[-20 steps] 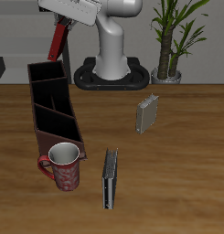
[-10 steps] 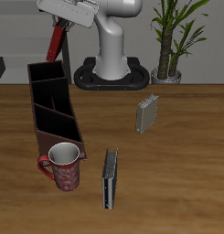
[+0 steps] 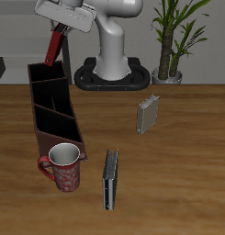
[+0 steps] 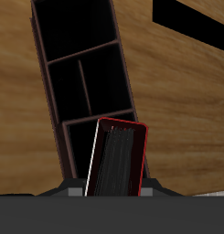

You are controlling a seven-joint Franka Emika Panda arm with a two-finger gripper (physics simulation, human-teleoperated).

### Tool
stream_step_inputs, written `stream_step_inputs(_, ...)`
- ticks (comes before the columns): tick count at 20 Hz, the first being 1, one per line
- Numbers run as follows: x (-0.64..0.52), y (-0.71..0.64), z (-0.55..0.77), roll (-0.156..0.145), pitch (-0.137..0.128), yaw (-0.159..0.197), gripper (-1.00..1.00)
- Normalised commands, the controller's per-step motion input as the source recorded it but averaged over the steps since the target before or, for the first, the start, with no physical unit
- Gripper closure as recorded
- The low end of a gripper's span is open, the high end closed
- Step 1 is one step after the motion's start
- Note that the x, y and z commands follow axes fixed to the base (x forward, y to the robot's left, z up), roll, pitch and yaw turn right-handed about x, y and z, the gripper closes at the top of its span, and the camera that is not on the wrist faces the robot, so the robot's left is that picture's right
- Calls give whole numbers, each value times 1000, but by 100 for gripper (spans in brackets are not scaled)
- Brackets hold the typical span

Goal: Place the red book into the right desk caddy's right compartment

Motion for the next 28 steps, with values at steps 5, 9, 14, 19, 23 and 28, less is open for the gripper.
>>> stream_step_inputs(5, 83, -52, -140, 6, 10, -8, 100)
stream_step_inputs(9, 100, -58, -155, 1, 17, -22, 100)
stream_step_inputs(14, 55, 13, -205, 11, 18, -13, 100)
stream_step_inputs(19, -6, 2, -143, 4, -1, -2, 100)
stream_step_inputs(23, -34, 18, -259, 9, 20, -22, 100)
stream_step_inputs(28, -160, 38, -138, 4, -14, -11, 100)
